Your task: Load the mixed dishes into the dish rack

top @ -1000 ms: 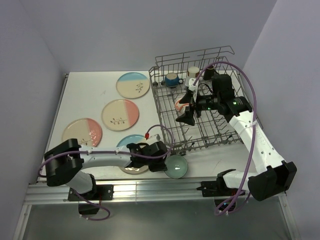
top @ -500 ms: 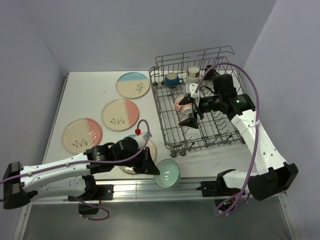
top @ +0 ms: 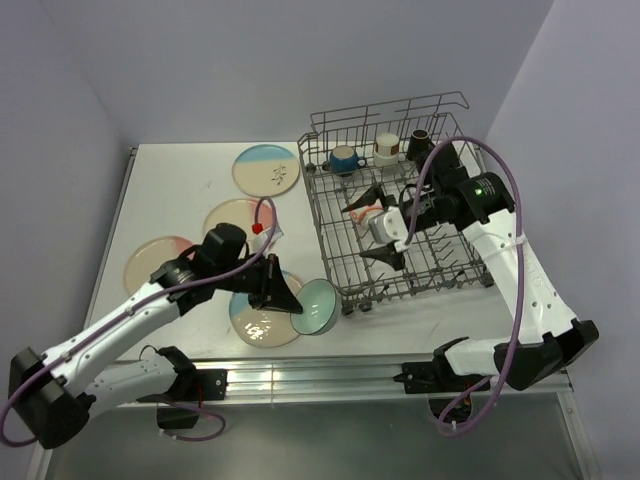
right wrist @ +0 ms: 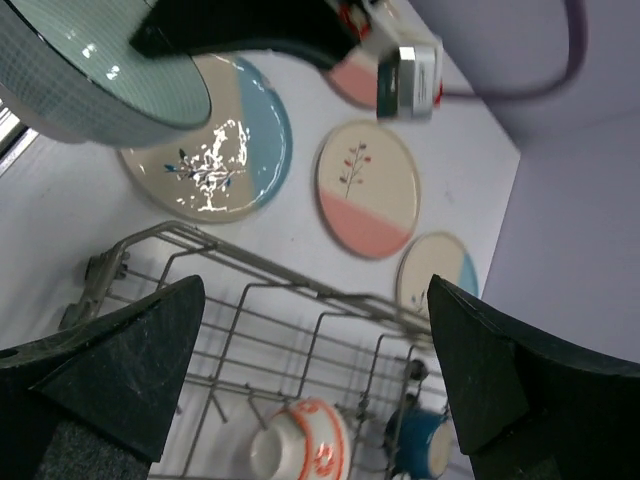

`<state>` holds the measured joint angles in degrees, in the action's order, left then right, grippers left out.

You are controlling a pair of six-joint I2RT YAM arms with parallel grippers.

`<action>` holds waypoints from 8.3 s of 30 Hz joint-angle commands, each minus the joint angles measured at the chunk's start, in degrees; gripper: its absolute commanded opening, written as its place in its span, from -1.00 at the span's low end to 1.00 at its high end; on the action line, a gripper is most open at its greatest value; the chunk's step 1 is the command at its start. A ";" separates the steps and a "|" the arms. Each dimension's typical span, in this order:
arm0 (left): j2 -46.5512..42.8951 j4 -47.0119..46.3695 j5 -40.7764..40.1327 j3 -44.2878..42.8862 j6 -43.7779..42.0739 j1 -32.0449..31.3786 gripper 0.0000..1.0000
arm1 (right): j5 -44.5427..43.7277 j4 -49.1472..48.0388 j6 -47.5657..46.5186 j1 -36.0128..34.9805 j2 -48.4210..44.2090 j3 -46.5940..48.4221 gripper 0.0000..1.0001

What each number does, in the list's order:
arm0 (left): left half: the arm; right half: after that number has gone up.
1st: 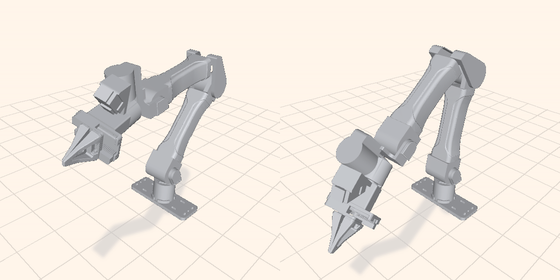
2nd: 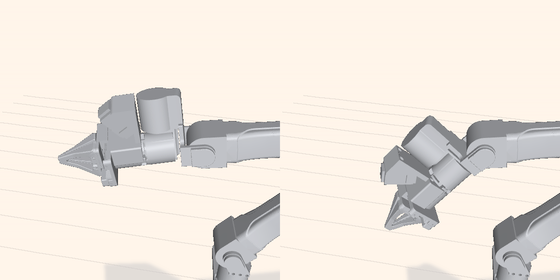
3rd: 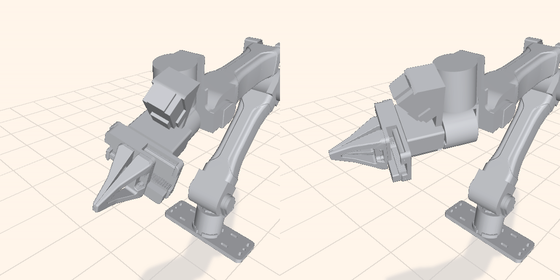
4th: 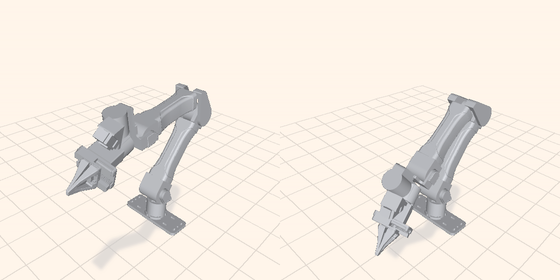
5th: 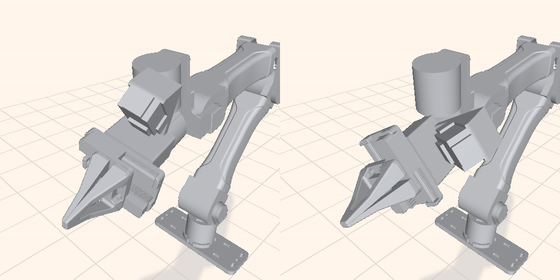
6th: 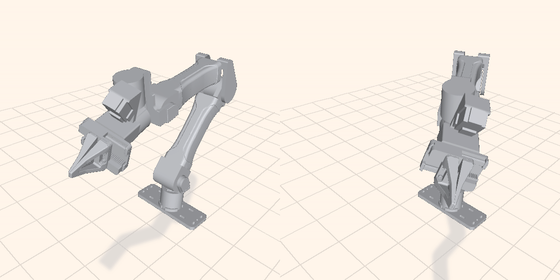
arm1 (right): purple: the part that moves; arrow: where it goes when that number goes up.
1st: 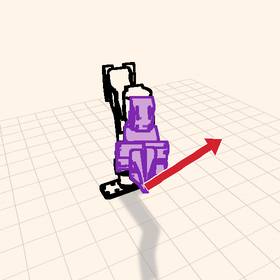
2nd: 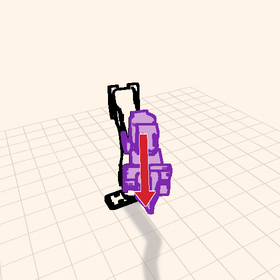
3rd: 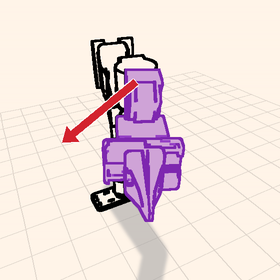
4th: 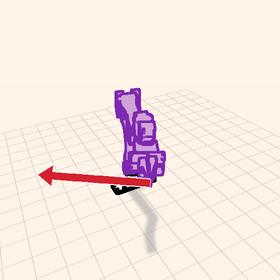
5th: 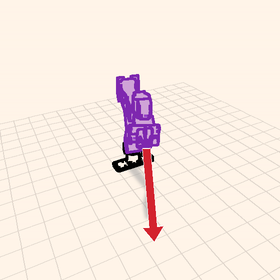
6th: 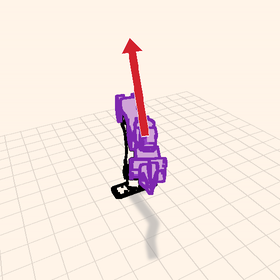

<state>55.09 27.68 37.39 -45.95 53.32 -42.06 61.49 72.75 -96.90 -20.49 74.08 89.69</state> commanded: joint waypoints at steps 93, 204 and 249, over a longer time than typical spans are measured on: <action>-1.99 10.03 0.05 -18.75 -16.76 18.25 -0.10 | -9.91 -18.97 30.63 -0.79 -0.53 -6.29 -0.57; 10.44 -16.52 -34.92 12.48 24.46 34.94 0.20 | -5.42 -36.63 52.52 1.42 1.06 -12.78 0.61; 20.32 -11.07 -26.15 6.23 25.87 39.16 -1.00 | -47.16 -62.62 46.70 -36.02 29.61 -6.98 0.65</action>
<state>78.72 18.94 6.13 -39.42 79.85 -4.03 25.15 23.44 -56.51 -54.43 101.43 83.33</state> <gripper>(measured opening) 0.024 0.828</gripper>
